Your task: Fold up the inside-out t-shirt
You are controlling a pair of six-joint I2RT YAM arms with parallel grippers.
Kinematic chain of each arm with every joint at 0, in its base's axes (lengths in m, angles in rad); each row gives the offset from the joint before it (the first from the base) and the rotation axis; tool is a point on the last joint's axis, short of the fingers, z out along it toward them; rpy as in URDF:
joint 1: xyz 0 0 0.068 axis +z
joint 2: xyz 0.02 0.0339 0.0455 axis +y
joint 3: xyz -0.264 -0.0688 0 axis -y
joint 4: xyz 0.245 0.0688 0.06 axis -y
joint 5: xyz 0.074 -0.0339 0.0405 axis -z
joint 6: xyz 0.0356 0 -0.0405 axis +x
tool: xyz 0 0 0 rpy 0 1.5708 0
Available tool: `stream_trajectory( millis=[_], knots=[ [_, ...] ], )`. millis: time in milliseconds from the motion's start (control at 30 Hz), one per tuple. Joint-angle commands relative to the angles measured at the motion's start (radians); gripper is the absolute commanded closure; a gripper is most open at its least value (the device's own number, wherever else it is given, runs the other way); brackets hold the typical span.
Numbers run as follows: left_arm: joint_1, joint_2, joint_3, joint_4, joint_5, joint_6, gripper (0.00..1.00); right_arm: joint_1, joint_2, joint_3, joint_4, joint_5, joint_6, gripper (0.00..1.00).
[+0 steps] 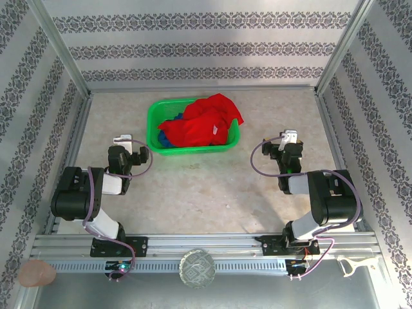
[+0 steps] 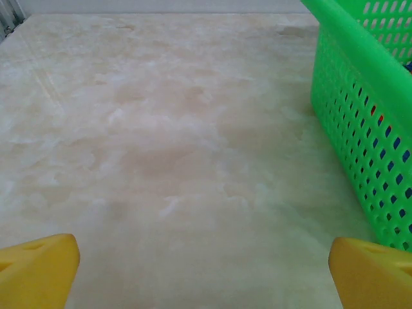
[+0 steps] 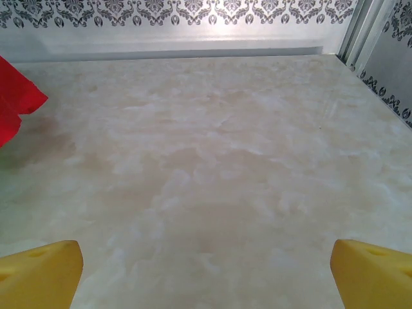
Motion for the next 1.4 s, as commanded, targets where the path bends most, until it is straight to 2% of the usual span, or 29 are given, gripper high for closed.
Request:
stream_trajectory(
  millis=[0,833,1033,1167,1233,1300,1367],
  knots=[
    [-0.01,0.001,0.012,0.052,0.006,0.017,0.01,0.004,-0.003,0.005,0.032,0.003,-0.003,0.02],
    [-0.016,0.0,0.011,0.05,0.0,0.019,0.01,-0.005,-0.004,0.005,0.03,-0.011,0.004,0.02],
    [-0.014,-0.041,0.001,0.046,-0.052,0.0,0.01,-0.005,-0.049,-0.012,0.045,0.034,0.02,0.02],
    [-0.015,-0.213,0.038,-0.164,-0.184,-0.041,0.01,-0.005,-0.242,-0.046,-0.101,0.138,0.048,0.01],
    [-0.012,-0.343,0.109,-0.399,-0.275,-0.137,0.01,-0.008,-0.386,-0.006,-0.304,0.19,0.126,0.02],
    [-0.013,-0.444,0.215,-0.658,-0.238,-0.219,0.01,-0.019,-0.514,0.078,-0.554,0.158,0.249,0.02],
    [-0.013,-0.492,0.317,-0.869,-0.139,-0.309,0.01,-0.032,-0.596,0.131,-0.692,0.0,0.339,0.02]
  ],
)
